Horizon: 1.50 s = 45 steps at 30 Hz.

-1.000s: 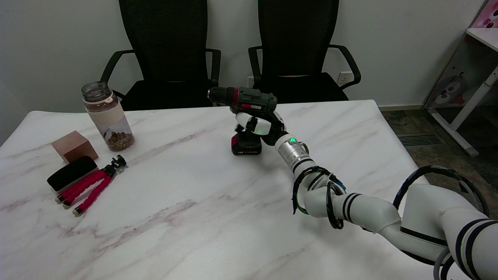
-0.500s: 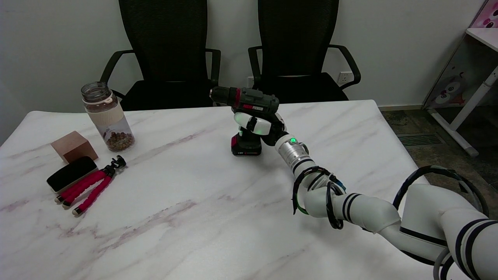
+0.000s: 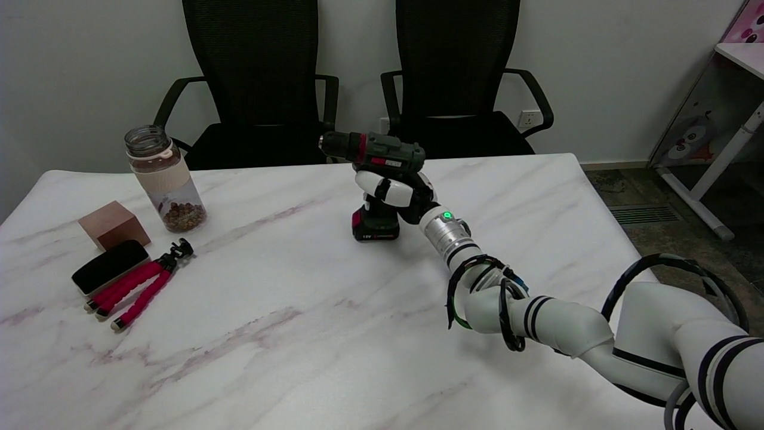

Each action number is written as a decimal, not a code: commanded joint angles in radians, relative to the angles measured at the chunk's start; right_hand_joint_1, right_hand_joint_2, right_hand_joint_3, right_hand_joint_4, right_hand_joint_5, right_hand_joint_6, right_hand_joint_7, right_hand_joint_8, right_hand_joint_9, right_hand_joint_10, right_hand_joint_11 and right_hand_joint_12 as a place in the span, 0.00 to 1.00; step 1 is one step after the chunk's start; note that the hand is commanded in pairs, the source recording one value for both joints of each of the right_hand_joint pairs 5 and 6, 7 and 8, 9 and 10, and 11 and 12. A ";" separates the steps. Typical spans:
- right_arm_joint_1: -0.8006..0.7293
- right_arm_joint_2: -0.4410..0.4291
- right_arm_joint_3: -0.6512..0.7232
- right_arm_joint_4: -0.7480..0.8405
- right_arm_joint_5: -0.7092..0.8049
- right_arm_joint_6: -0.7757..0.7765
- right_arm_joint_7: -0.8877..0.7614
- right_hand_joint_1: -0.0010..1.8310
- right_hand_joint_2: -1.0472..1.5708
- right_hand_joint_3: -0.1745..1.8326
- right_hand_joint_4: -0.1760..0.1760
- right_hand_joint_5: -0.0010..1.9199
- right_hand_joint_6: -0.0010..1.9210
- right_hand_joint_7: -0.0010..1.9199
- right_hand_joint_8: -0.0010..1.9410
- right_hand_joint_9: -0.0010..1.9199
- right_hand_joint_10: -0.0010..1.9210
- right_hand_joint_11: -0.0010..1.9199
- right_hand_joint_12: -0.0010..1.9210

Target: Pick up the power screwdriver.

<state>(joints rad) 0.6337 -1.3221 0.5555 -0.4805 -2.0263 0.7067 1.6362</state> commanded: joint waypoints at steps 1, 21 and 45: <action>0.023 0.004 0.003 -0.037 0.003 0.013 0.004 0.58 0.62 0.59 1.00 0.50 0.50 0.50 0.50 0.86 0.86 0.90 0.90; 0.038 0.072 0.037 -0.233 -0.008 0.028 -0.017 0.52 0.70 0.54 0.50 0.58 0.58 0.58 0.58 0.95 0.94 1.00 1.00; 0.120 0.073 0.026 -0.302 -0.061 -0.004 -0.133 0.44 0.40 0.30 1.00 0.76 0.76 0.76 0.75 1.00 1.00 1.00 1.00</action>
<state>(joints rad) 0.7012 -1.2543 0.5825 -0.7383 -2.0527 0.7291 1.5640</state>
